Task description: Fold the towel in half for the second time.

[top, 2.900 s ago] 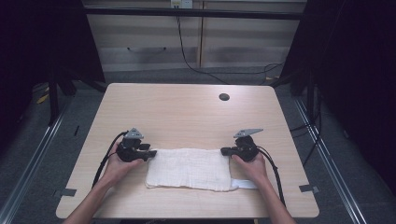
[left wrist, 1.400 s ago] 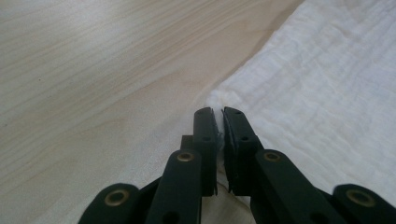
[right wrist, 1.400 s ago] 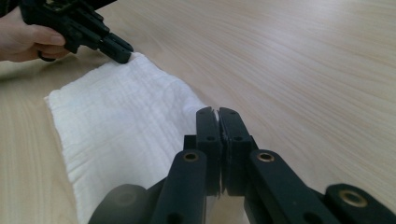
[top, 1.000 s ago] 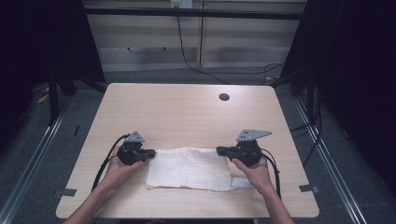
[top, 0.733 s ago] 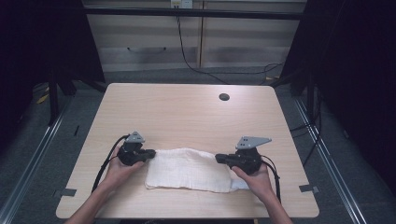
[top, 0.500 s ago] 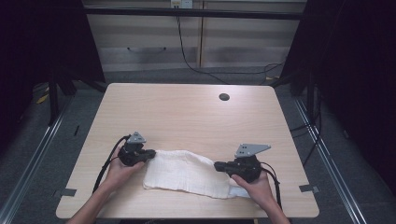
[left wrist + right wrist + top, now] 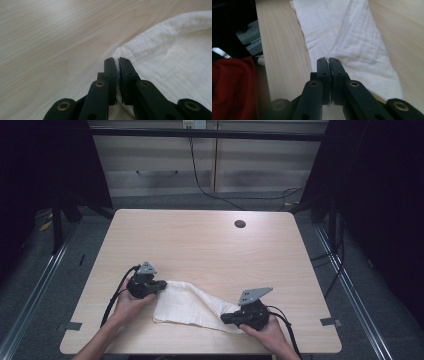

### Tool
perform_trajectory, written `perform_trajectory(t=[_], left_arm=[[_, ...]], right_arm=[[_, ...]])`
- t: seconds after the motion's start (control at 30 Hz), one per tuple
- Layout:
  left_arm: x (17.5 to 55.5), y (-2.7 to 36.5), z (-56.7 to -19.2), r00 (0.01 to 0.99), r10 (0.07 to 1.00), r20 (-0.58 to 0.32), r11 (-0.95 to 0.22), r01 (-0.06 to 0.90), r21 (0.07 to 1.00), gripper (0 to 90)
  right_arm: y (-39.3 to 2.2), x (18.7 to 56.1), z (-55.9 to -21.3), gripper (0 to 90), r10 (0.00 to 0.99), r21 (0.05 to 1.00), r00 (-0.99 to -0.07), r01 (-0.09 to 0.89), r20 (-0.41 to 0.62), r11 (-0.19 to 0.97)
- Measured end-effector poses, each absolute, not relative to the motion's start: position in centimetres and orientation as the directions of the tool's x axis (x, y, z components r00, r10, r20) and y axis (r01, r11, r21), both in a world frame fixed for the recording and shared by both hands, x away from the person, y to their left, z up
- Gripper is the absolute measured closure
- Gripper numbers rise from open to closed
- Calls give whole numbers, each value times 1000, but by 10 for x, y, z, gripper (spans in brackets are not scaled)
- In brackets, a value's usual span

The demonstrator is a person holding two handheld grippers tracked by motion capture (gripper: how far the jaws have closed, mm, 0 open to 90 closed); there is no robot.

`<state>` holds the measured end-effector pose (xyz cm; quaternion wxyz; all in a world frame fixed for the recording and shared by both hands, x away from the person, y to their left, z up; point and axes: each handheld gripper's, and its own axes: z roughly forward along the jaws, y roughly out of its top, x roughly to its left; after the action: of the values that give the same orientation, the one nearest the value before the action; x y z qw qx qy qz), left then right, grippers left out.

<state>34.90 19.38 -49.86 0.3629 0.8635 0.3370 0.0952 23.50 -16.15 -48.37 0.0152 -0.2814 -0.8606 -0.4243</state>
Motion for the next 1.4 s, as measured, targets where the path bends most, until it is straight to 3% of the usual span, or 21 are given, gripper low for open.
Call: perform_trajectory(t=[0.33,0.6,0.83,1.2,1.4], left_arm=[[351,196,-500,753,650,-96,-488,511,707,851],[346,200,-472,758,640,-124,-392,461,796,850],[334,194,-449,792,604,-89,-373,380,847,849],[298,172,-439,872,489,26,-490,250,835,848],[278,173,-449,900,434,31,-539,232,810,848]], right_arm=[[-153,238,-497,877,439,647,-850,513,291,565],[-155,249,-496,880,501,645,-828,529,251,552],[-157,270,-496,881,567,639,-792,561,228,527],[-162,283,-497,881,635,651,-747,584,196,486],[-162,282,-497,881,646,650,-736,594,202,474]])
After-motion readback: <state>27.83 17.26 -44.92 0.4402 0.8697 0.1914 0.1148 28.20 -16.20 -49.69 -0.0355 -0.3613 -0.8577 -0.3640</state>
